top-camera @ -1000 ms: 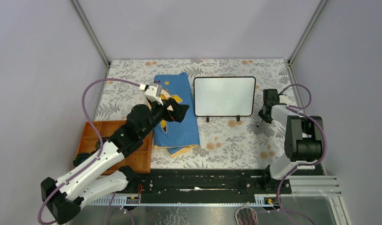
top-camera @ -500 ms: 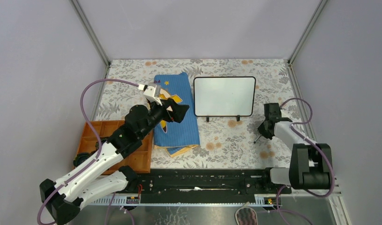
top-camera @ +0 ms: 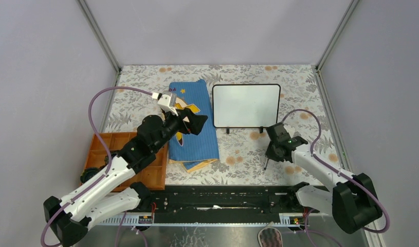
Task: Write a sentence on the whiteboard
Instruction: Move the whiteboard marker to the center of the board.
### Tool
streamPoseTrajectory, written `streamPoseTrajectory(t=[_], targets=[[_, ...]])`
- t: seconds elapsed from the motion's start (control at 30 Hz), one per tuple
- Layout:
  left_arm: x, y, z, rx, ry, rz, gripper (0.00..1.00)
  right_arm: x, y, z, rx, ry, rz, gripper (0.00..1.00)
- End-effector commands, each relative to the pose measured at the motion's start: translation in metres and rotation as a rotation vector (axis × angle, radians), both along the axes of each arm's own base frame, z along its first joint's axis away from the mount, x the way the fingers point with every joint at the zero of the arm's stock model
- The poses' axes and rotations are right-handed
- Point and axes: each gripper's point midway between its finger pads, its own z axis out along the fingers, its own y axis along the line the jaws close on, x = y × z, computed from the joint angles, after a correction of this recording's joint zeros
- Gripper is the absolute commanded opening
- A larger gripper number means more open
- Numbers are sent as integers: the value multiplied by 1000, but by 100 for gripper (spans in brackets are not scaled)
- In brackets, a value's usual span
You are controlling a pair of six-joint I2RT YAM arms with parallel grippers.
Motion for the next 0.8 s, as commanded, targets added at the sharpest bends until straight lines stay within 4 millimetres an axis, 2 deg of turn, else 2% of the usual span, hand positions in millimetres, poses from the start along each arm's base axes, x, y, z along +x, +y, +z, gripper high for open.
streamPoseTrajectory(t=[0.0, 0.17, 0.43, 0.7, 0.77], targets=[[1, -4, 11, -22, -19, -8, 99, 1, 16, 25, -39, -106, 79, 0], [5, -6, 6, -6, -6, -4, 99, 11, 40, 36, -53, -173, 217, 0], [11, -4, -4, 27, 8, 24, 99, 26, 74, 24, -69, -115, 413, 0], [14, -4, -10, 47, 19, 34, 99, 22, 84, 6, -88, -41, 500, 0], [15, -4, -11, 49, 21, 37, 99, 21, 83, 2, -92, -23, 508, 3]])
